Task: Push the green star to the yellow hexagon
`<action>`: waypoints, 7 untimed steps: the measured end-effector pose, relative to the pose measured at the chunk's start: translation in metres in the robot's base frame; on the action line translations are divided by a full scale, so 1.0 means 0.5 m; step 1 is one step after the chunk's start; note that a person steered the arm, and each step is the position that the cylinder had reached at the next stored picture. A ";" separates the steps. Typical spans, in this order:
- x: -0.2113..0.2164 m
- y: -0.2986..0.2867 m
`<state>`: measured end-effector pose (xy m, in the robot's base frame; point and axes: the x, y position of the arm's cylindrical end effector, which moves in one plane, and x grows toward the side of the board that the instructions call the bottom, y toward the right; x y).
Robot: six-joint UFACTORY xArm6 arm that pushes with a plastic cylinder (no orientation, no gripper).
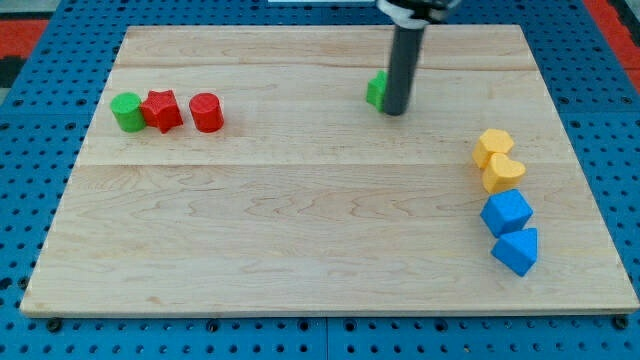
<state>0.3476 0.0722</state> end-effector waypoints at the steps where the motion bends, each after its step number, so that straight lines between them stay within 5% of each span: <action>1: -0.045 -0.104; 2: -0.095 -0.088; 4: -0.088 0.198; 5: -0.152 0.230; 7: -0.036 0.281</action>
<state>0.3296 0.2125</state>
